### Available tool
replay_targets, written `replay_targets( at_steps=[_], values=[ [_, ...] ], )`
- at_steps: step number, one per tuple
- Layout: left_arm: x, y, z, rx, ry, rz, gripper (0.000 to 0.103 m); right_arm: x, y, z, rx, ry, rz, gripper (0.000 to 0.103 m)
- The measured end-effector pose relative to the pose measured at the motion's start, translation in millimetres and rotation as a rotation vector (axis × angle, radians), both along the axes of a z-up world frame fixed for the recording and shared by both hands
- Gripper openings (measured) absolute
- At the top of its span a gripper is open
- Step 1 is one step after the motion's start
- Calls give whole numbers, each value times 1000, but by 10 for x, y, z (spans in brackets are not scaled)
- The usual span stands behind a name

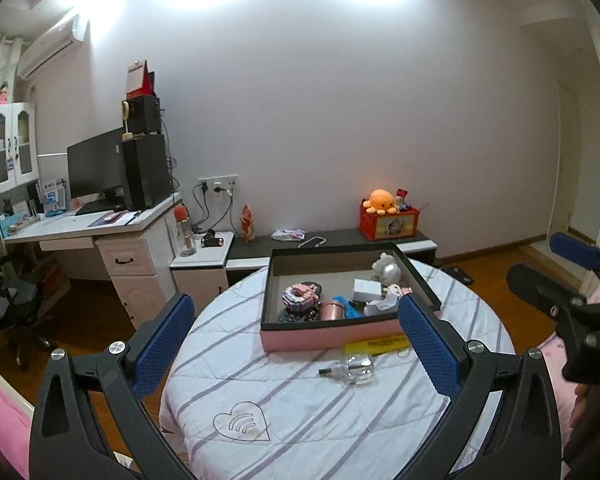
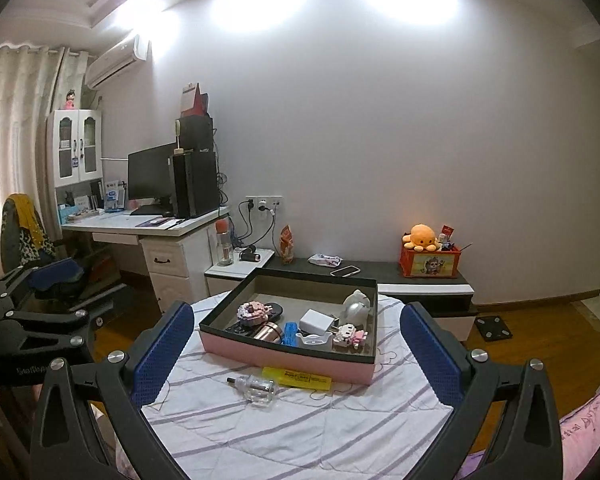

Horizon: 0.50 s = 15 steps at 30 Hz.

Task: Organize rigid objects
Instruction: 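Withdraw both tools from the box toward the glass bottle and highlighter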

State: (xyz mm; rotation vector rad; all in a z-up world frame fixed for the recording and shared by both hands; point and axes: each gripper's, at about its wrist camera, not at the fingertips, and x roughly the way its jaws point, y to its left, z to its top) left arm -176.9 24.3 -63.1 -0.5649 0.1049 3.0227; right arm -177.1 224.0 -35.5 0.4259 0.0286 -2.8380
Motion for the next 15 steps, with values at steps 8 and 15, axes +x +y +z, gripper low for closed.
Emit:
replay_targets(
  at_steps=[8,15],
  values=[
    [-330,165,-394,-9,-145,-47,103,-167,179,-236,-4,-88,-56,103],
    [-844,415,-1070,-34,-345,-79,103,-574,367,-715,5,-243,-91,103]
  ],
)
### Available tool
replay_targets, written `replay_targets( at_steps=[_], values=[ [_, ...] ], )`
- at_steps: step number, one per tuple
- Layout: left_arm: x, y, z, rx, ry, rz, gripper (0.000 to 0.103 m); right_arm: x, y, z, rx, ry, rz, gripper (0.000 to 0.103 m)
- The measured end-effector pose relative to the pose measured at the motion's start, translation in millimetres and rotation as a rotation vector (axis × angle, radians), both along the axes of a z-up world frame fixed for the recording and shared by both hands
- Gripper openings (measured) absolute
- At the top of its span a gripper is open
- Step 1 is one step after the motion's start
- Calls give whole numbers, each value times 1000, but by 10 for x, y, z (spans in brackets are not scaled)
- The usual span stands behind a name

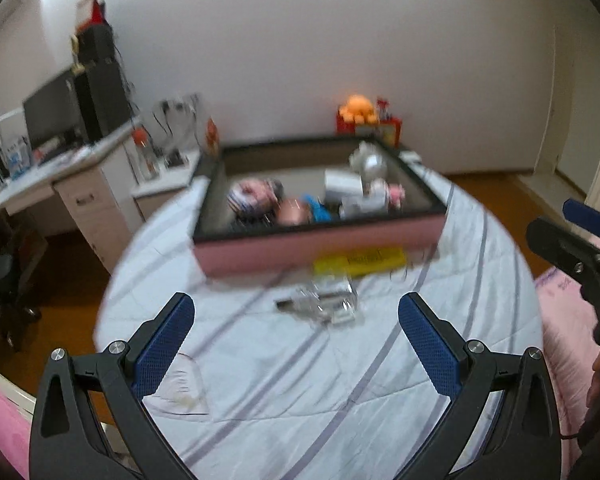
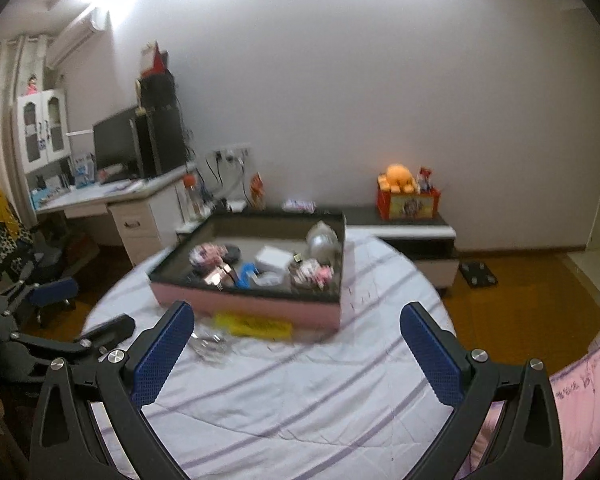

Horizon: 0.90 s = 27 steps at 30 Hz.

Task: Organize rigid objects
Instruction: 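Withdraw both tools from the box toward the glass bottle and highlighter, then grasp the clear glass bottle with the left tool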

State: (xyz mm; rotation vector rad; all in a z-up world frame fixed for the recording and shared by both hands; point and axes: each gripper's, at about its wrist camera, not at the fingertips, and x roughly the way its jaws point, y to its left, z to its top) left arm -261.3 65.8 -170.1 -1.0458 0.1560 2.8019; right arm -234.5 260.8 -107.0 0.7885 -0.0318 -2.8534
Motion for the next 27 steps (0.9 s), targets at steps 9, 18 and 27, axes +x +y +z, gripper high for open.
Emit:
replay_targets(
  at_steps=[9,18,27],
  values=[
    [-573,159,-583,25,-162,-2,103,-422,179,-489,-14,-145,-17,103],
    [-870,57,-854,99,-239,51,101,-702,151,-721,-13,-214,-5,103],
    [-767,-78,-778,104,-195,-2,75,-759,-23,-776,-1,-254,14,103]
  ],
)
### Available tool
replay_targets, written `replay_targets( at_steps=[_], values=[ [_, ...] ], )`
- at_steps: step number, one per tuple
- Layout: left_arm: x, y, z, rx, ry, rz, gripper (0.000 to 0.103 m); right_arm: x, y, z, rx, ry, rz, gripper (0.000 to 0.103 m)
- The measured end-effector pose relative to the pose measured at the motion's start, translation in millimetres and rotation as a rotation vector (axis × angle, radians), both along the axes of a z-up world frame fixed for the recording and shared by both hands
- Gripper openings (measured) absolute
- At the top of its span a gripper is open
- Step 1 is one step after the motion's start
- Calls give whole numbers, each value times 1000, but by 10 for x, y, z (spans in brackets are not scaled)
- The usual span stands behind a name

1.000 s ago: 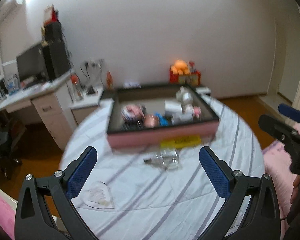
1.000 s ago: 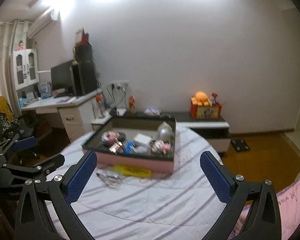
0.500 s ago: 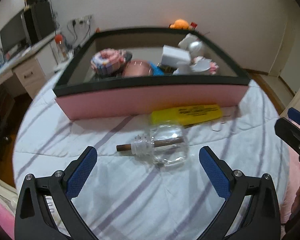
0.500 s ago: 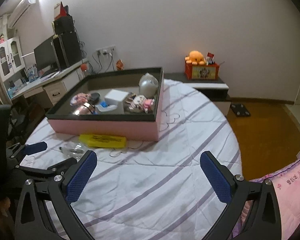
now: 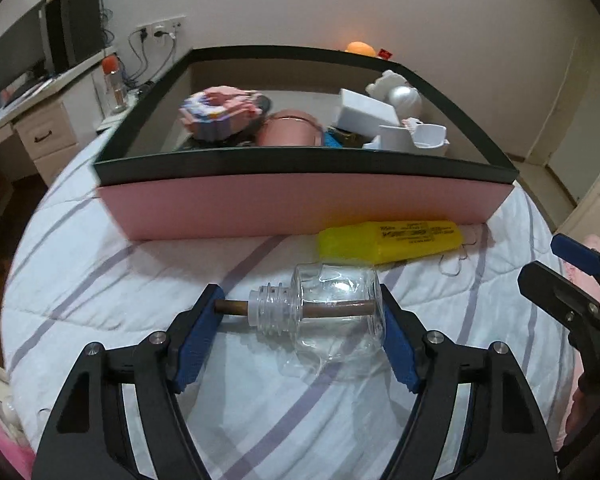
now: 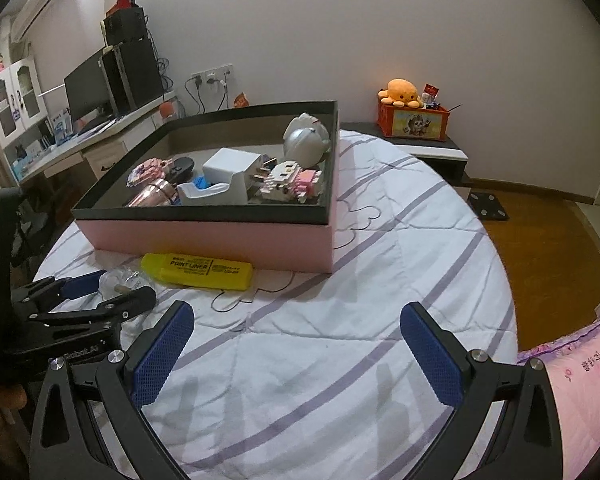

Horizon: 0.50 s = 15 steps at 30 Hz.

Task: Organize rigid objects
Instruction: 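Grasp the clear glass bottle with the left tool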

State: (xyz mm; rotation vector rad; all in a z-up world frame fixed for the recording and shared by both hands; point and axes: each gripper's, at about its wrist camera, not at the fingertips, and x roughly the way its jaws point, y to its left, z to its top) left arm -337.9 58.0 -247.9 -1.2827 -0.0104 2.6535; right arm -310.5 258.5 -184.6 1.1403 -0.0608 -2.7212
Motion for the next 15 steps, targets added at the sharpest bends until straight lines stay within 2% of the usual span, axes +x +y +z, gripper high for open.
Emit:
replay_targets(
  at_steps=[6,8,15],
  values=[
    [175,-392,8,-49,8,41,76,-39,-250,-28,-8,-30,32,103],
    [222,-538,-5,-45,11,62,76,-83,-378,-64,-36,-57,53,103],
    [257,-747,-23,-39,19,82,76,-301,-821,-159,-22,-117,53,103]
  ],
)
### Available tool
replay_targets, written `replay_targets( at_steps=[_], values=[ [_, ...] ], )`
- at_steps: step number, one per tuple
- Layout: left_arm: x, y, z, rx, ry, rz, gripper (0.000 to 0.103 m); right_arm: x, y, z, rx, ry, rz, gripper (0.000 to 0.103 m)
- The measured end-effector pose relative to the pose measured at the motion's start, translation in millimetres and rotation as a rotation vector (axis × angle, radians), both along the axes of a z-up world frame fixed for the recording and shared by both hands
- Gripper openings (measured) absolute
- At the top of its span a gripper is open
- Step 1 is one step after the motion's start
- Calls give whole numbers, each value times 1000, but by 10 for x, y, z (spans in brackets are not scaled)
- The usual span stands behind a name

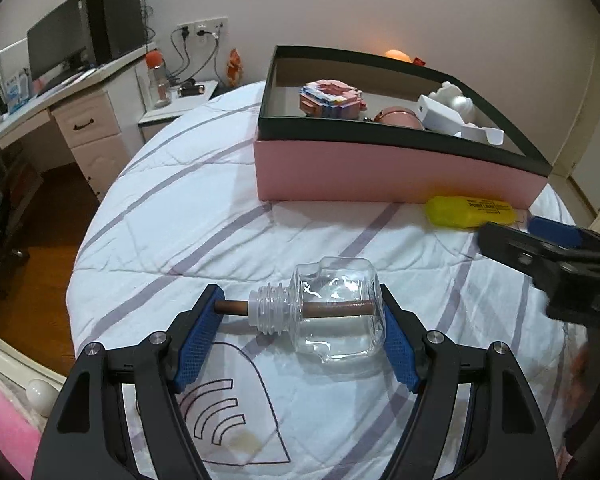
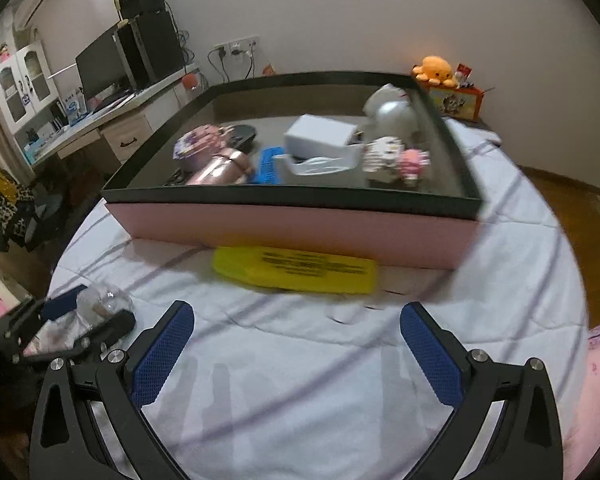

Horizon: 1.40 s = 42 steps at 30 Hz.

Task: Organize rigid objects
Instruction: 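Grasp the clear glass bottle with the left tool, then hold the glass bottle with the left tool while the right grasps the yellow highlighter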

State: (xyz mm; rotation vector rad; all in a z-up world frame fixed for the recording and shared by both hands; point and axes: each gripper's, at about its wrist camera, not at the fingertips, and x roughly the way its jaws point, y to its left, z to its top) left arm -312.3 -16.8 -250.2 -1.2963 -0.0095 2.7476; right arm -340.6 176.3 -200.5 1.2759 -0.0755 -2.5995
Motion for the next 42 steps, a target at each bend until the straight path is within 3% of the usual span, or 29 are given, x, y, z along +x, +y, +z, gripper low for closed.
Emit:
replay_targets(
  at_steps=[6,18,25,31,33,34,38,40,41,42],
  values=[
    [-58,15,-15,-17,6,-10,76,-220,-128,-154,20,-62,-75,103],
    [-53,103,-45,-49,13,-32,80,-286,-210,-248,123,-64,-138,103],
    [-36,110,-36,-51,12,-32,79,-211,-72,-207,56,-39,-106,103],
    [-12,121,-29,-54,13,-31,77,-116,69,-165,13,-28,-56,87],
    [-15,114,-36,-55,12,-30,77,-65,134,-149,9,-22,-47,74],
    [-19,116,-41,-59,10,-28,77,-53,161,-150,3,-32,-38,74],
    [-9,125,-40,-65,11,-19,78,-30,154,-101,-19,-29,-25,86],
    [-3,132,-42,-64,11,-18,78,-65,78,-91,29,-22,-51,93],
    [-1,129,-43,-62,12,-18,78,-79,39,-82,55,-15,-59,103],
    [0,130,-44,-62,12,-19,78,-90,9,-64,74,-4,-66,103]
  ],
)
